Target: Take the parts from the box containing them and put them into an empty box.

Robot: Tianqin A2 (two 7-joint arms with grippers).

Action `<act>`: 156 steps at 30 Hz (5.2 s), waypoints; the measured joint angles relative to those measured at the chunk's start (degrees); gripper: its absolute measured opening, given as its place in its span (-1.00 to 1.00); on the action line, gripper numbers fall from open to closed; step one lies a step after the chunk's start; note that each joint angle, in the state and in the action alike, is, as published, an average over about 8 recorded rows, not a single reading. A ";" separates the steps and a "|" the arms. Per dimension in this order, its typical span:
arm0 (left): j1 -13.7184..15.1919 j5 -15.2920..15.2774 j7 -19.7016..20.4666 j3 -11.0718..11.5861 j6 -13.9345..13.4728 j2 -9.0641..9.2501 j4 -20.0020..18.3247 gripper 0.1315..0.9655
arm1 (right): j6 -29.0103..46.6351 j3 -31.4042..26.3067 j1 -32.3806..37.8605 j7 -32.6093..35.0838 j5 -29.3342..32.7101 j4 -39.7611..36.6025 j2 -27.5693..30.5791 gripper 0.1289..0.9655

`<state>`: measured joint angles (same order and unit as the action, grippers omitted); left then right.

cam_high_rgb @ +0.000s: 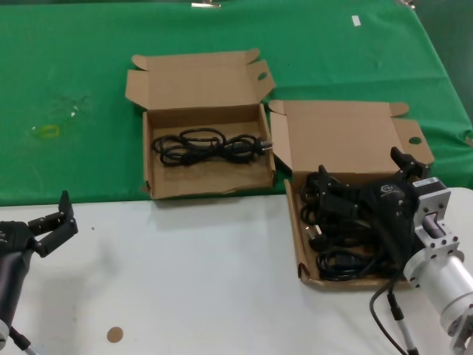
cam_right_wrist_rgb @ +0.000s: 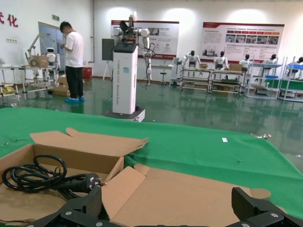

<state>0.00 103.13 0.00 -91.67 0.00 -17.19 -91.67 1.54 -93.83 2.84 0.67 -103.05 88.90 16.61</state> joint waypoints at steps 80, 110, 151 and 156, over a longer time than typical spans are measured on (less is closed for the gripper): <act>0.00 0.00 0.00 0.00 0.00 0.00 0.00 1.00 | 0.00 0.00 0.00 0.00 0.00 0.00 0.00 1.00; 0.00 0.00 0.00 0.00 0.00 0.00 0.00 1.00 | 0.00 0.00 0.00 0.00 0.00 0.00 0.00 1.00; 0.00 0.00 0.00 0.00 0.00 0.00 0.00 1.00 | 0.00 0.00 0.00 0.00 0.00 0.00 0.00 1.00; 0.00 0.00 0.00 0.00 0.00 0.00 0.00 1.00 | 0.00 0.00 0.00 0.00 0.00 0.00 0.00 1.00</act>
<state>0.00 103.13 0.00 -91.67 0.00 -17.19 -91.67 1.54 -93.83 2.84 0.67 -103.05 88.90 16.61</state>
